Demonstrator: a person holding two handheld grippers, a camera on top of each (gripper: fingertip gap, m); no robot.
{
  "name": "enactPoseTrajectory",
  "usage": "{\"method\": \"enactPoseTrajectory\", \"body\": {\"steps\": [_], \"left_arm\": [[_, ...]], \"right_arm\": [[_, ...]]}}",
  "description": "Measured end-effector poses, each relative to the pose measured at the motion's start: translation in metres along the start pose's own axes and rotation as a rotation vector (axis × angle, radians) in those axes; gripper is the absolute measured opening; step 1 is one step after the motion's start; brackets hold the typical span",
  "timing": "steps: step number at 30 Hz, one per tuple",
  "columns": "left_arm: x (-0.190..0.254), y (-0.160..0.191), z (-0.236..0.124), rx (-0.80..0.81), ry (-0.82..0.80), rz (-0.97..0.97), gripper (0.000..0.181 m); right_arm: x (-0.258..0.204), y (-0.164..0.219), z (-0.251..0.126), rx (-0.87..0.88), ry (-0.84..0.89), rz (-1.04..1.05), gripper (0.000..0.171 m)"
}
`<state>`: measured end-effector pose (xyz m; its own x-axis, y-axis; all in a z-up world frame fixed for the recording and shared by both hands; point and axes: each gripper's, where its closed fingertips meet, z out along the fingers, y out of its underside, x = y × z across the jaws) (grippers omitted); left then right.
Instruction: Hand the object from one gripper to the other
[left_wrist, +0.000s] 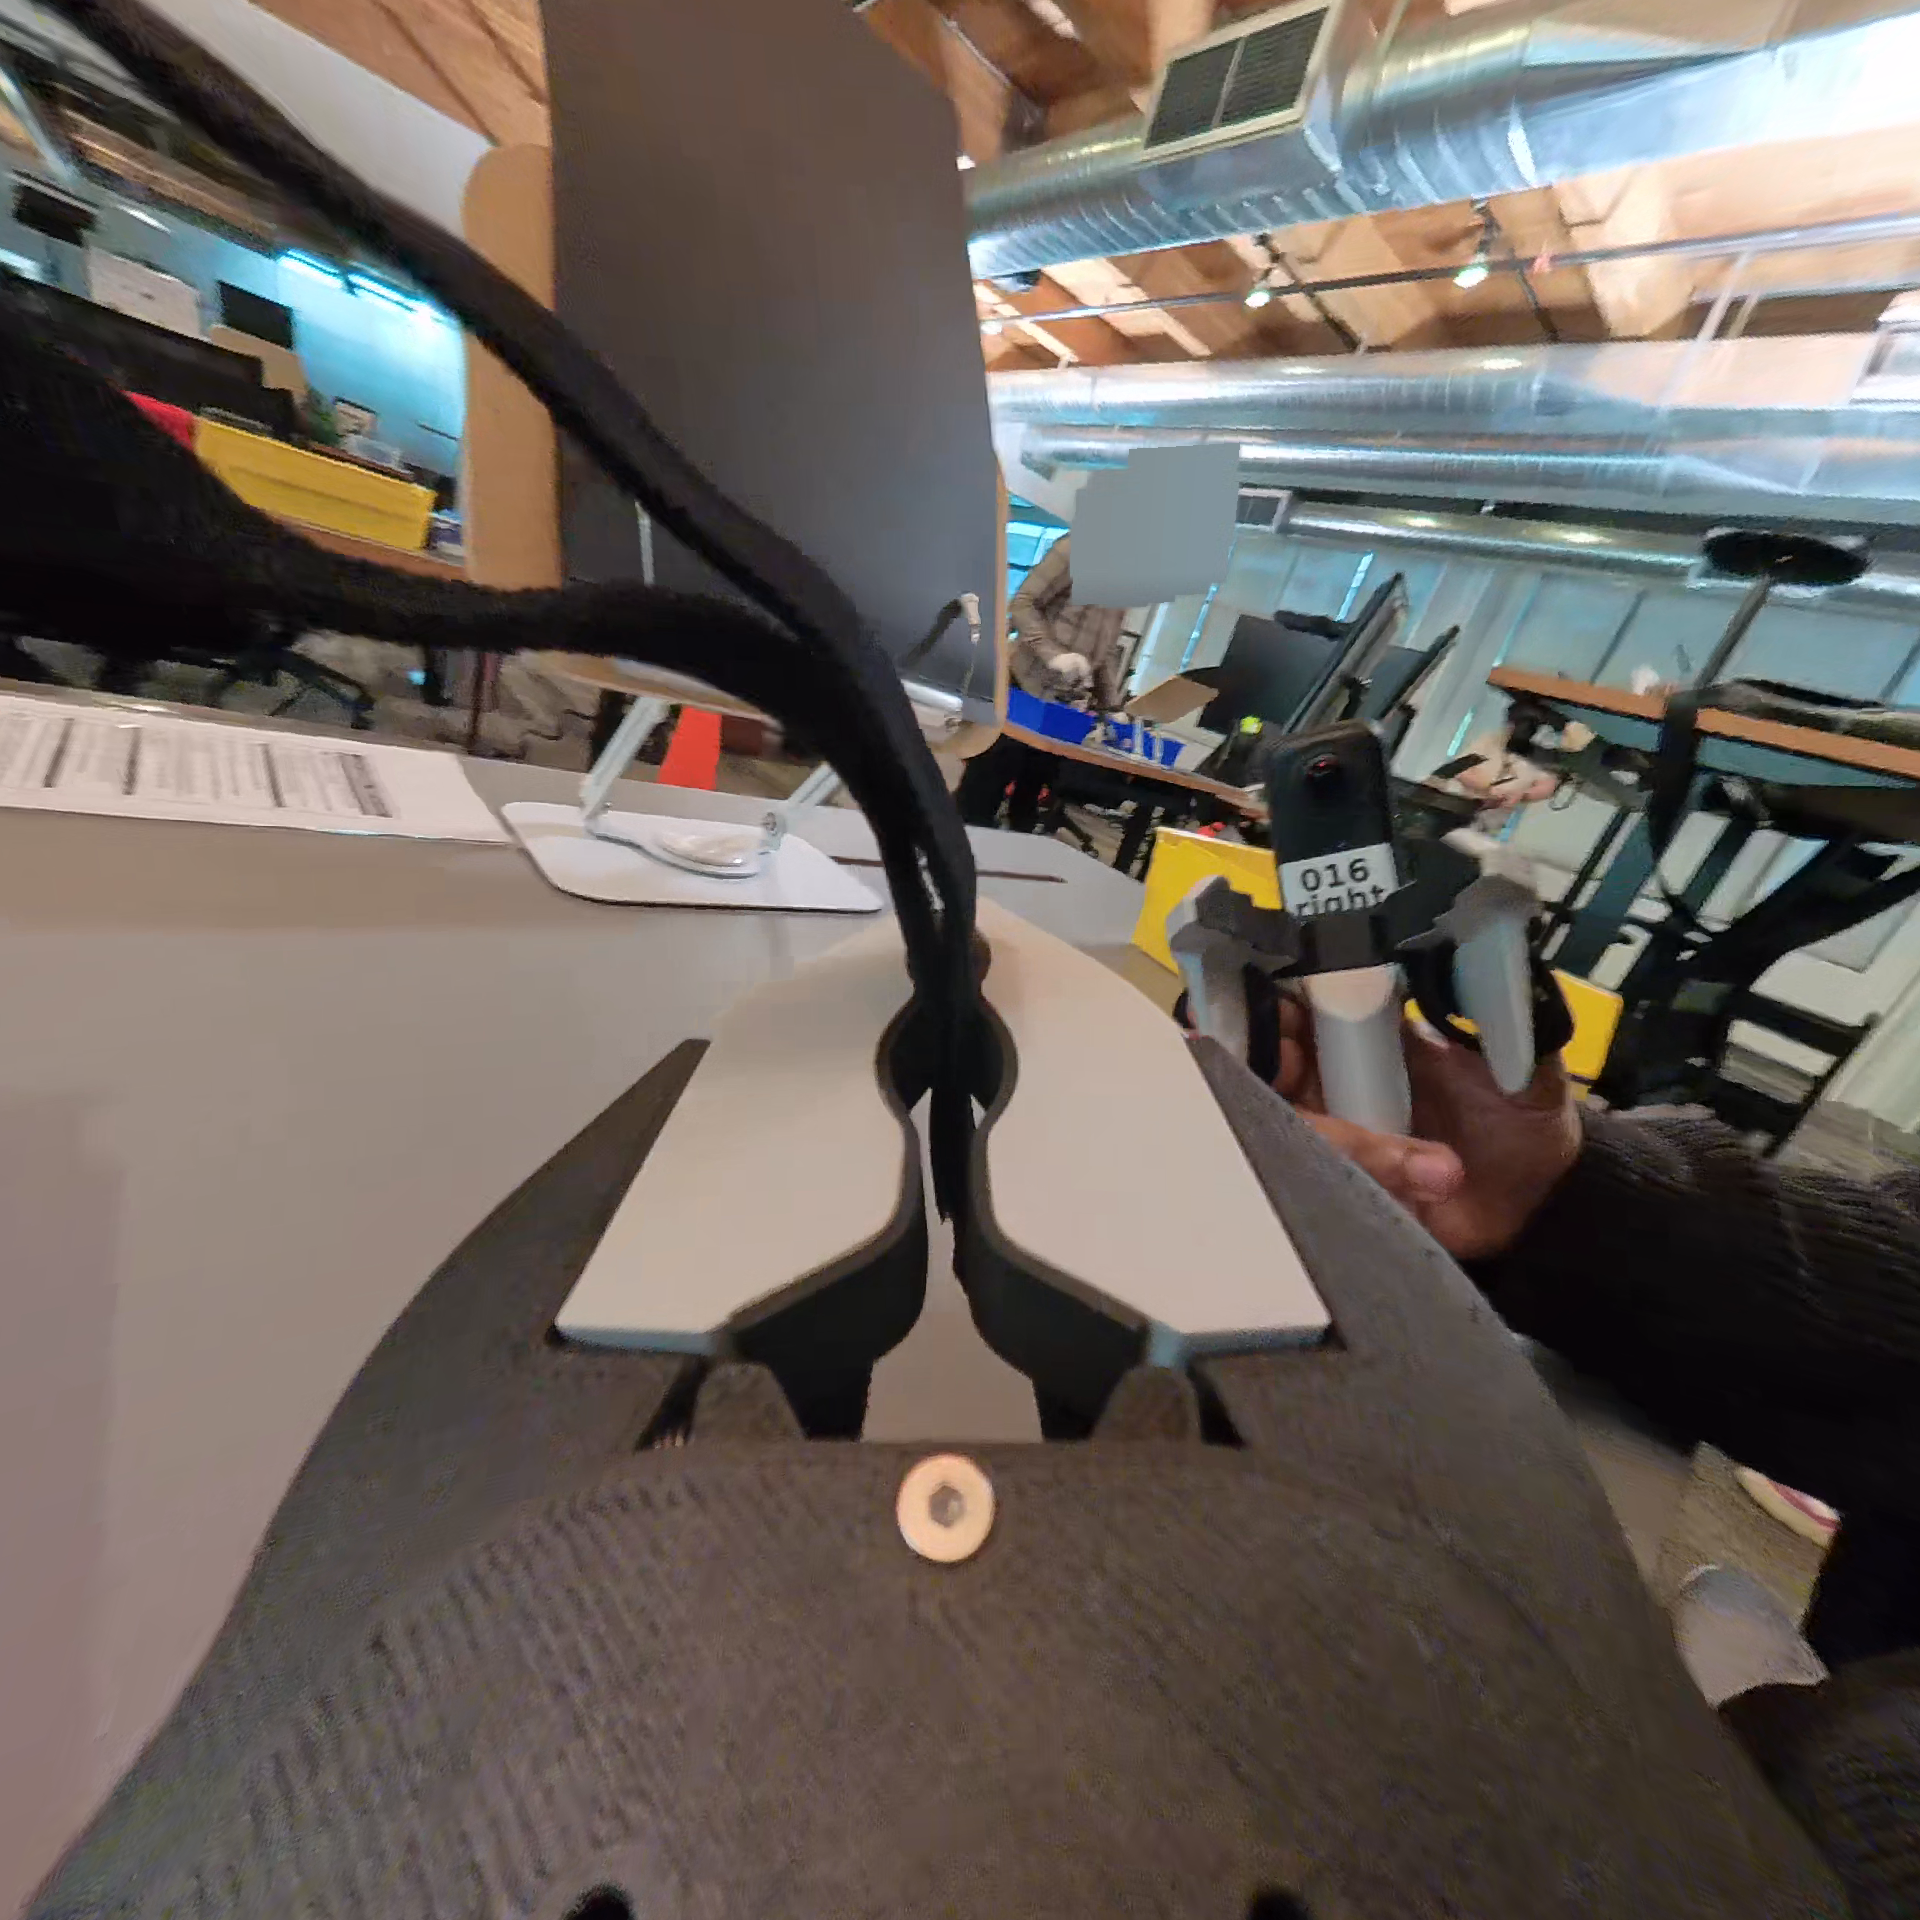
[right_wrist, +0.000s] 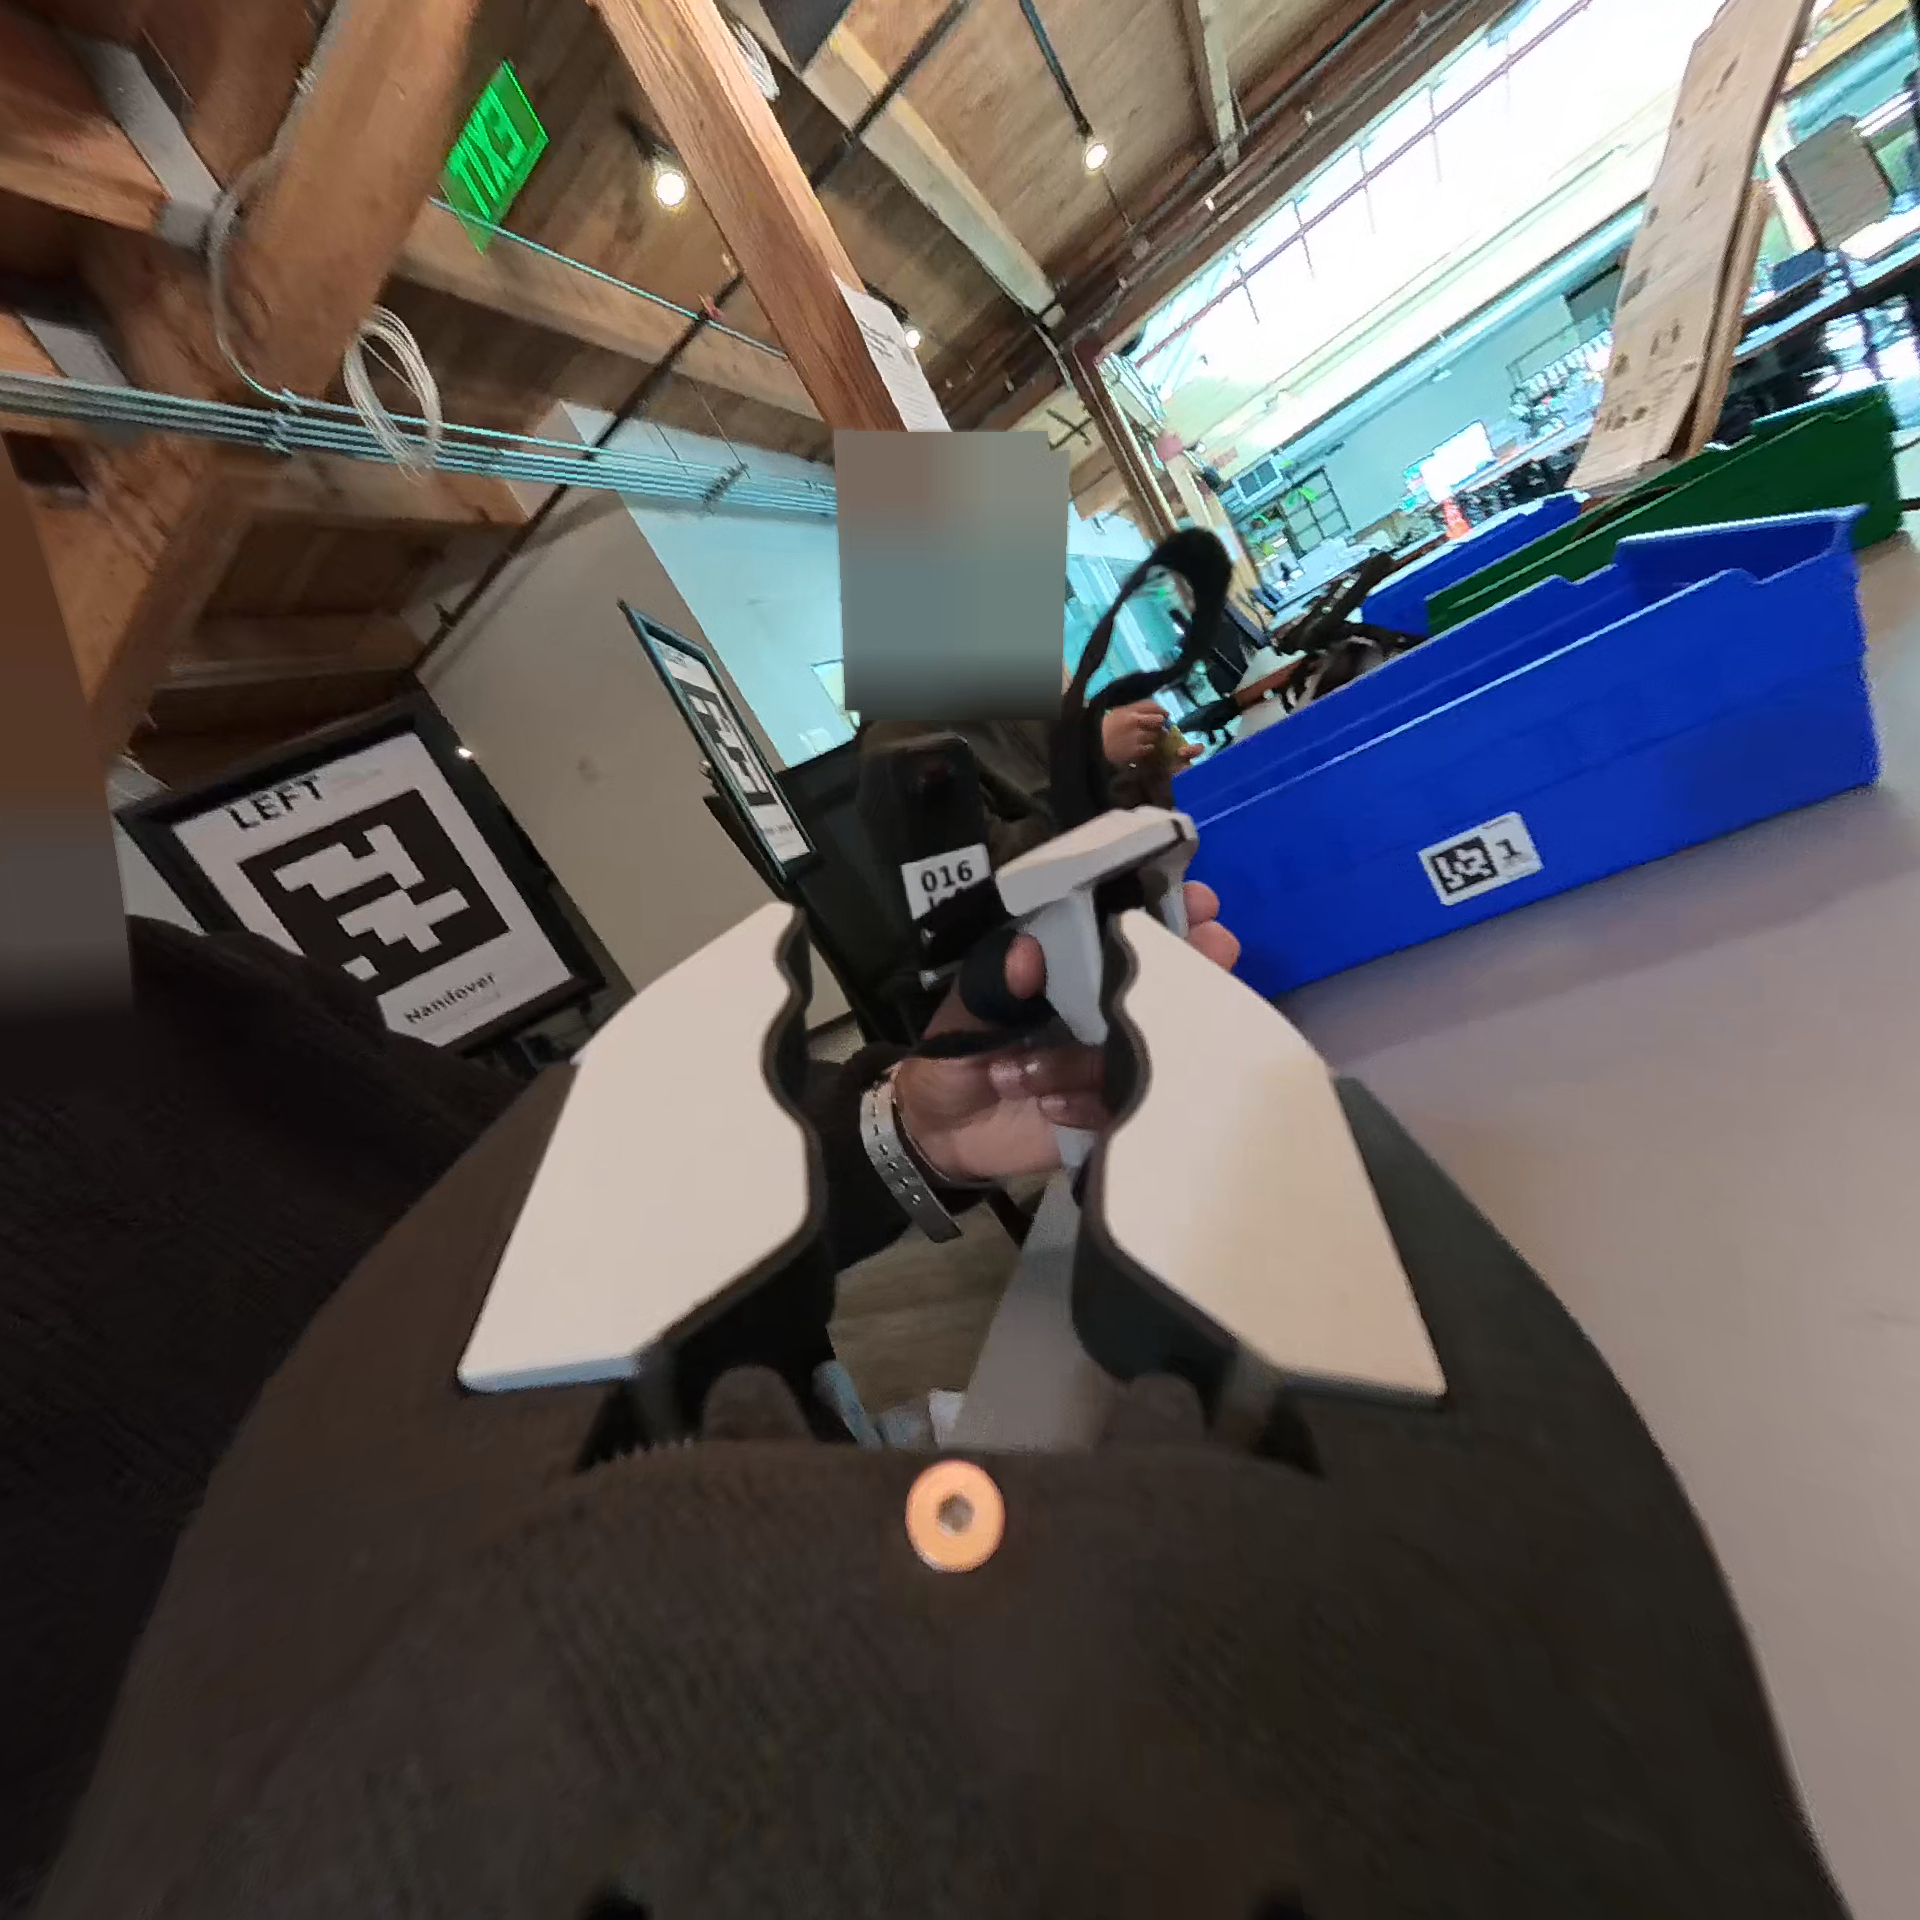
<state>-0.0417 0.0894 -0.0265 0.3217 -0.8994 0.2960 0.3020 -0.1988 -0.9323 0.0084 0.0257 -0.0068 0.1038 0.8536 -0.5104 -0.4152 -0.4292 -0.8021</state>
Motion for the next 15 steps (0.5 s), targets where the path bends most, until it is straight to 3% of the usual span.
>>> {"method": "enactPoseTrajectory", "body": {"steps": [15], "left_arm": [[0.054, 0.007, 0.066, 0.058, 0.393, -0.405, 0.000]], "right_arm": [[0.010, 0.016, -0.051, -0.028, 0.409, -0.230, 0.046]]}}
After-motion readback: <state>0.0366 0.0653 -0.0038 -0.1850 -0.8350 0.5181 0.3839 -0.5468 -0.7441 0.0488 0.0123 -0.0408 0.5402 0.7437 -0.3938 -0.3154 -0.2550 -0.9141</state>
